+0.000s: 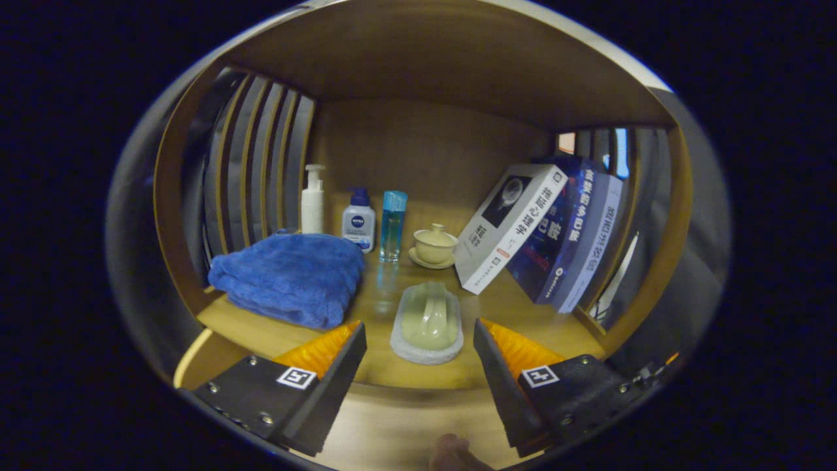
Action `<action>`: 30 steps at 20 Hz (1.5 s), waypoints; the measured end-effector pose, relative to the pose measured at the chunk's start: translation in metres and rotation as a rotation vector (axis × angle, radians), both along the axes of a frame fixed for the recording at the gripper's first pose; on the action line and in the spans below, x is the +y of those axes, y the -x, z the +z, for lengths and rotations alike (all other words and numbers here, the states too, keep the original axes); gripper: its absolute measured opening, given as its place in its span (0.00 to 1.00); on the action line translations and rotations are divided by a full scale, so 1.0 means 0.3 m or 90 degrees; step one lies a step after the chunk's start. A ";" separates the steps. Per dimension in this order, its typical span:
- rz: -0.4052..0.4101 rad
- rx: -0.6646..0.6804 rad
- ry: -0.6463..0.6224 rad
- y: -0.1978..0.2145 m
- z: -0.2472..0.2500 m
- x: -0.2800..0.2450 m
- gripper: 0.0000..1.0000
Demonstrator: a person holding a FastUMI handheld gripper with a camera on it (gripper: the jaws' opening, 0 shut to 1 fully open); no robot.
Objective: Pull open the drawer, take out the items inside it, and place them on the countertop above the cabinet.
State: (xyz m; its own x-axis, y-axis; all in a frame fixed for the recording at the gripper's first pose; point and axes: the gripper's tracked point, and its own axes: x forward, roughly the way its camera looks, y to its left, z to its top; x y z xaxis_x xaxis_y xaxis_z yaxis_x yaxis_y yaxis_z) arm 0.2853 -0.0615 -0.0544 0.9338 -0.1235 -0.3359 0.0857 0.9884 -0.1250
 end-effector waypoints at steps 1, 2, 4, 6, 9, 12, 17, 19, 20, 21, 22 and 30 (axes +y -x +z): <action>-0.006 -0.011 -0.025 0.025 0.028 0.006 0.98; -0.009 -0.024 -0.046 0.053 0.057 0.009 0.98; -0.019 -0.038 -0.085 0.115 0.105 0.014 0.98; -0.015 -0.048 -0.097 0.179 0.139 0.025 0.98; -0.010 -0.079 -0.079 0.284 0.193 0.033 0.98; -0.005 -0.111 -0.059 0.396 0.245 0.055 0.98; -0.001 -0.141 -0.063 0.607 0.267 0.113 0.99; -0.008 -0.143 -0.077 0.688 0.243 0.124 0.98; -0.015 -0.144 -0.087 0.721 0.230 0.125 0.98; -0.014 -0.143 -0.092 0.753 0.215 0.132 0.98; -0.015 -0.149 -0.089 0.777 0.208 0.132 0.98; -0.041 -0.156 -0.081 0.943 0.032 0.114 0.98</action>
